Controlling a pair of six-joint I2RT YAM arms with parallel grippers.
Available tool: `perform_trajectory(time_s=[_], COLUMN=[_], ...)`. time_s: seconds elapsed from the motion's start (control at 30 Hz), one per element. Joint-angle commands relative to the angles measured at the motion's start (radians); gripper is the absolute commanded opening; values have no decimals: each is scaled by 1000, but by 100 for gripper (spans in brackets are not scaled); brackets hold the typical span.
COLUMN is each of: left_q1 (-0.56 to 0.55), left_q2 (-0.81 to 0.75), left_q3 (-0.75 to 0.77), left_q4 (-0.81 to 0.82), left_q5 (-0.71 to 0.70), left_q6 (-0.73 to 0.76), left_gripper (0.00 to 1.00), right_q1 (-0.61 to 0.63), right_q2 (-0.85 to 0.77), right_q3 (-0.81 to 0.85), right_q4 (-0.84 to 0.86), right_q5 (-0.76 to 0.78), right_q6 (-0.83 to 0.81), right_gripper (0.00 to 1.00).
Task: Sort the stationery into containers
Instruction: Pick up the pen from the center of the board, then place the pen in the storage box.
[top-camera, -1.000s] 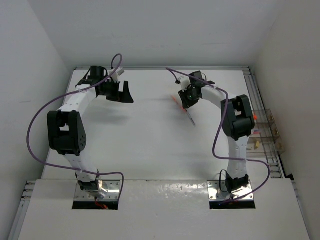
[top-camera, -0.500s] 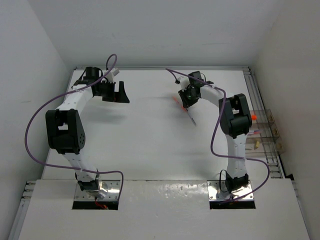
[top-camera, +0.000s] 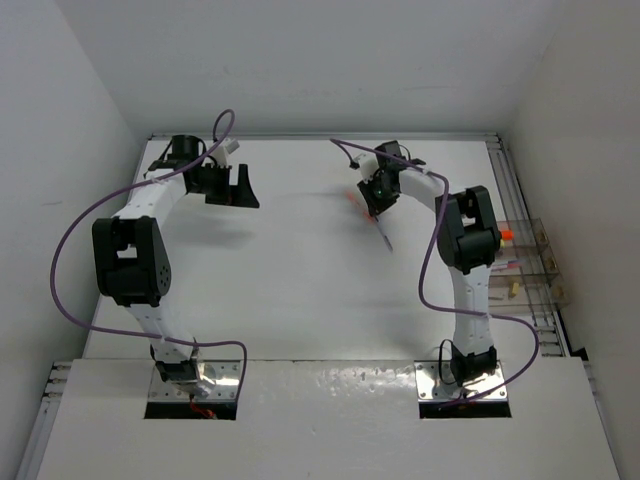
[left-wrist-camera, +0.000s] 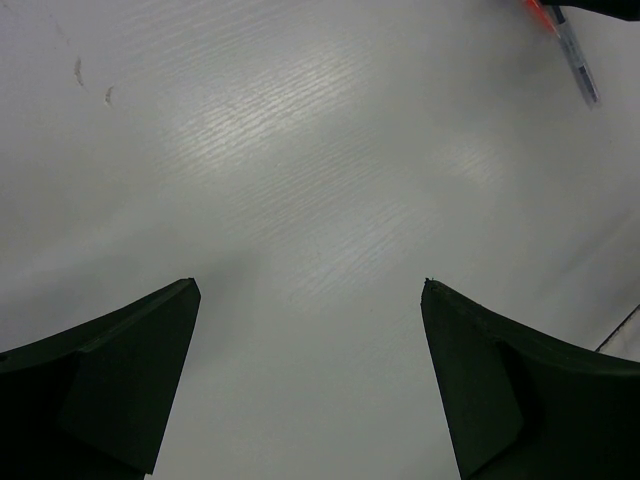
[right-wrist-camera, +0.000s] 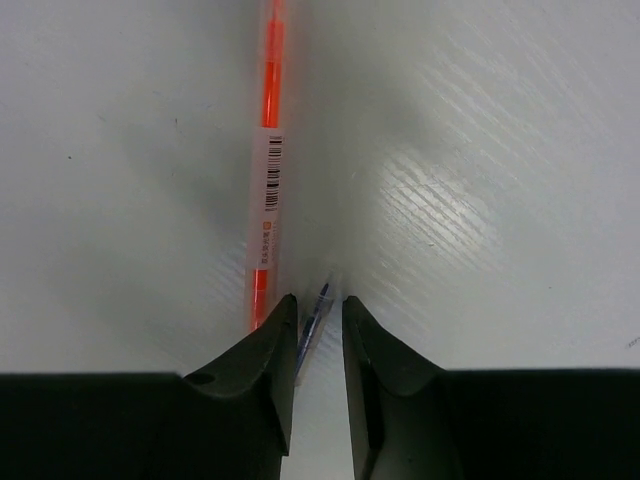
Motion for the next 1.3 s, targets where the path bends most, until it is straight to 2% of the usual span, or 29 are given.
perform_trajectory(time_s=[0.0,0.03,0.17,0.3,0.47,0.57,0.73,0.87,1.07,1.13,1.17,1.27], left_q1=[16,17,17,17,19,17,17,17,16,11,11,5], left_q2=[3,3,0,-9,-29,-54,-111,-161,-213,-213,-213,-221], left_q3=[30,30,37,36,50,39,-4,-55,-113,-119,-124,-130], left_q4=[2,-1,-4,7,28,53,85,102,109,109,108,106], left_q5=[25,27,33,43,59,83,108,113,120,126,126,123], left_q6=[9,9,6,-3,-29,-61,-79,-72,-62,-66,-66,-71], left_gripper=[100,100,100,100,100,100,100,100,100,100,100,100], right_q1=[-15,-15,-32,-53,-62,-7,30,-41,-218,-268,-351,-463], right_q2=[27,30,7,-64,-219,-373,-643,-829,-1047,-1072,-1079,-1055], right_q3=[71,85,73,48,4,-66,-208,-347,-559,-585,-593,-596], right_q4=[-79,-89,-102,-91,-85,-102,-183,-264,-474,-549,-569,-655], right_q5=[27,28,32,9,-100,-149,-214,-254,-295,-307,-318,-350], right_q6=[-42,-48,-60,-74,-118,-265,-420,-621,-1117,-1250,-1351,-1543], right_gripper=[23,23,0,0,0,0,0,0,0,0,0,0])
